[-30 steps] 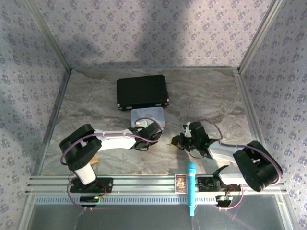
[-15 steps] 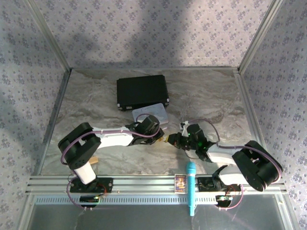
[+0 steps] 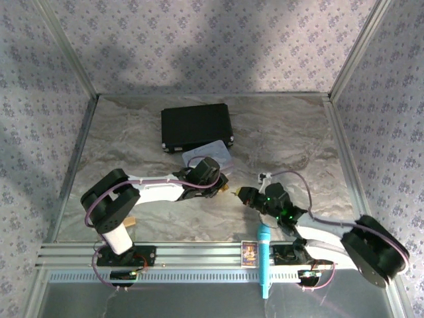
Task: Unlock the padlock with the key
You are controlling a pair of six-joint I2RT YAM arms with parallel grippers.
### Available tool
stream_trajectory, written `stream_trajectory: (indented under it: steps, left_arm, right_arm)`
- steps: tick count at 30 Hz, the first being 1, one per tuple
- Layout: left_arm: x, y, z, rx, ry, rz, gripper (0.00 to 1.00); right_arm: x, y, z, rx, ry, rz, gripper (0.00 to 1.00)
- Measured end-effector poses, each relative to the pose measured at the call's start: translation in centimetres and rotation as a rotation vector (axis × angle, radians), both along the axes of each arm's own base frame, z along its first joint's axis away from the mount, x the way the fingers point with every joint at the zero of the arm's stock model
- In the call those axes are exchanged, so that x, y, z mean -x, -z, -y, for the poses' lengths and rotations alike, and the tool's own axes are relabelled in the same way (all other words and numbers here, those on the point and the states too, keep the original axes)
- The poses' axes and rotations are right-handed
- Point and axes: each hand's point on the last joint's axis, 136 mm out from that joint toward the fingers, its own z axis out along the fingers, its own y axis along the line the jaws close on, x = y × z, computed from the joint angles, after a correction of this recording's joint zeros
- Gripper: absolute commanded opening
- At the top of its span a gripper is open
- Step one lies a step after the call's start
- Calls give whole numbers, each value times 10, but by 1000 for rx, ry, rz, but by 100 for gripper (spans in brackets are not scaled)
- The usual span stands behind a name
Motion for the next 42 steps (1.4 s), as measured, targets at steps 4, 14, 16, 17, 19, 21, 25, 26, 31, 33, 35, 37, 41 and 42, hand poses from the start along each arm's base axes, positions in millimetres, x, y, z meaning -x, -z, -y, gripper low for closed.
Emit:
stream_trajectory:
  steps: [4, 14, 16, 17, 19, 21, 25, 26, 31, 33, 35, 37, 41, 42]
  left_arm:
    - [-2, -2, 1, 15, -28, -10, 11]
    - [-8, -6, 7, 47, -79, -34, 11]
    - [-9, -7, 8, 54, -86, -39, 11]
    - [-9, -7, 8, 56, -89, -41, 11]
    - [-9, -8, 8, 59, -94, -44, 11]
    - [-10, -8, 8, 62, -98, -47, 11]
    - [-10, -8, 8, 67, -109, -52, 10]
    - [-10, -8, 8, 69, -111, -53, 10]
    - [-11, -10, 9, 80, -123, -60, 9]
    - [-12, -11, 10, 86, -131, -63, 9]
    - [-12, -11, 10, 92, -138, -65, 9]
    - [-12, -12, 10, 96, -142, -67, 9]
    - [-13, -12, 11, 103, -147, -69, 10]
    - [-13, -12, 11, 105, -148, -68, 9]
  right_arm:
    - [-3, -17, 10, -14, 70, 68, 0]
    - [-7, -7, 20, 35, 144, 72, 0]
    - [-6, -1, 18, 53, 137, 58, 0]
    - [-6, 2, 16, 61, 134, 53, 0]
    - [-5, 4, 12, 68, 126, 52, 0]
    - [-5, 3, 9, 65, 120, 58, 0]
    - [-6, -4, 4, 49, 123, 82, 0]
    - [-7, -6, 3, 46, 123, 88, 0]
    - [-9, -15, -1, 32, 132, 115, 0]
    - [-10, -16, 0, 33, 142, 118, 0]
    - [-11, -16, 1, 36, 149, 120, 0]
    - [-11, -16, 2, 36, 154, 122, 0]
    - [-12, -14, 0, 41, 154, 122, 0]
    - [-11, -14, -1, 40, 151, 123, 0]
